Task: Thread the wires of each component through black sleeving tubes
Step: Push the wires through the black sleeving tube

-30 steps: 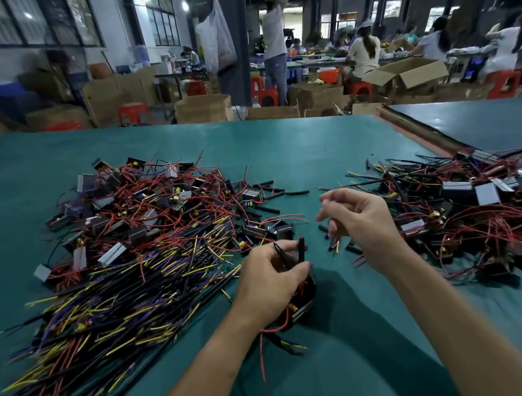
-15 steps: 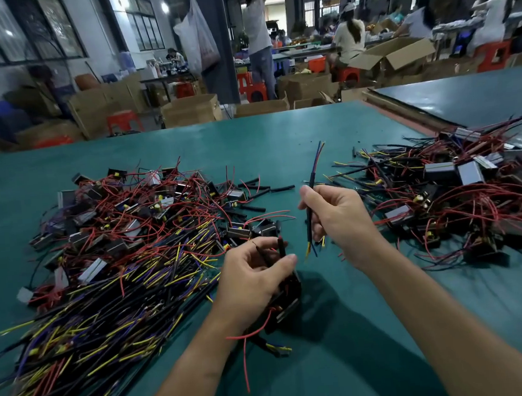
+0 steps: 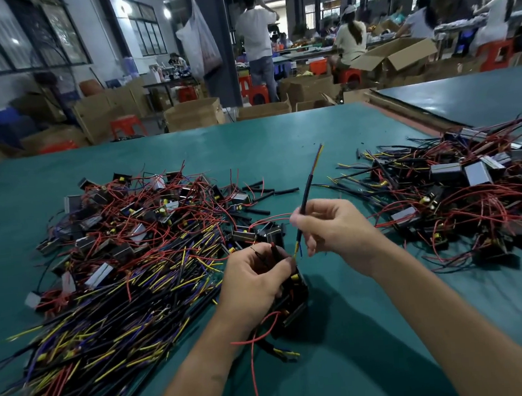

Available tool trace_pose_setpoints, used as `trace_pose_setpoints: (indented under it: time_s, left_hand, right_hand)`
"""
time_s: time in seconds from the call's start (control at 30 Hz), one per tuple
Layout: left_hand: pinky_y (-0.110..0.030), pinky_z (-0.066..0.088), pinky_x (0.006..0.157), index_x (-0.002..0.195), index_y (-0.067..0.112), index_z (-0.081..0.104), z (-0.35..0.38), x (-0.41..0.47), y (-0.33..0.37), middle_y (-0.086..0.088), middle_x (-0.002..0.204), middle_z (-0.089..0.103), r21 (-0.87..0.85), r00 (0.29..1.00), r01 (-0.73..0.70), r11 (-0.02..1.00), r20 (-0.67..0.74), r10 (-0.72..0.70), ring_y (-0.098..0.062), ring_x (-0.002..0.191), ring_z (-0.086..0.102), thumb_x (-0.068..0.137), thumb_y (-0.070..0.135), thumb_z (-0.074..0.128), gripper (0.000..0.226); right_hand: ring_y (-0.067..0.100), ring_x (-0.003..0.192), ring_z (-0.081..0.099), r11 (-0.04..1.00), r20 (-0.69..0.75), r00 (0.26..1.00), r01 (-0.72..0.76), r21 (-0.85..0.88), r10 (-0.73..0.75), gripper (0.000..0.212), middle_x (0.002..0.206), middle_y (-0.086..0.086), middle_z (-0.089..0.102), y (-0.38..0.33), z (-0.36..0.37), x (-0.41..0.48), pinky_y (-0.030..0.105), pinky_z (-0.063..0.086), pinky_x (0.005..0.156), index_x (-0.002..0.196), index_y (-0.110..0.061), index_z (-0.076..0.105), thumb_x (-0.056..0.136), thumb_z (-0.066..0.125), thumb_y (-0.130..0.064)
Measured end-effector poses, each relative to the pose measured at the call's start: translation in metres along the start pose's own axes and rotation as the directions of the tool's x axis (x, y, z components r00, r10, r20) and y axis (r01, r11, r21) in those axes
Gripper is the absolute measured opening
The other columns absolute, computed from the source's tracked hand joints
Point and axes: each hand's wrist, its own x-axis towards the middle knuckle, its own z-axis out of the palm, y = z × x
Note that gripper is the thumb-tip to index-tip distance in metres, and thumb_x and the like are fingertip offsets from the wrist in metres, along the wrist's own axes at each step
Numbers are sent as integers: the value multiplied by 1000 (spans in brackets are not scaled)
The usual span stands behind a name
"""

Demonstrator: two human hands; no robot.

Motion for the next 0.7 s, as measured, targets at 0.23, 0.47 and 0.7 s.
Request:
trace_pose_setpoints:
  time_s: [0.23,0.47,0.7]
  left_hand:
    - [-18,37,38,73,6,67,-4,1,0,-31,67,61,-44,998,36,998,-53,-39,-13,37,46,83,2,69,11]
    - [-17,36,39,75,3,69,0,-3,2,5,45,56,-37,1000,-8,999,-30,7,-9,37,44,81,1,72,7]
    - [-16,37,40,81,1,71,0,-2,4,6,46,57,-19,998,-28,999,-50,27,-5,37,44,77,6,78,10]
  right_hand:
    - [14,52,55,989,196,979,-26,-145,54,7,65,9,58,1,-1,-5,26,54,57,83,-5,69,89,66,-7]
    - [13,45,54,984,107,994,20,-174,-1,22,57,6,59,9,1,-1,25,52,51,68,-9,66,86,71,-18]
    - [15,46,56,957,83,996,38,-288,-15,36,58,8,60,11,0,2,29,53,54,74,6,62,88,69,-26]
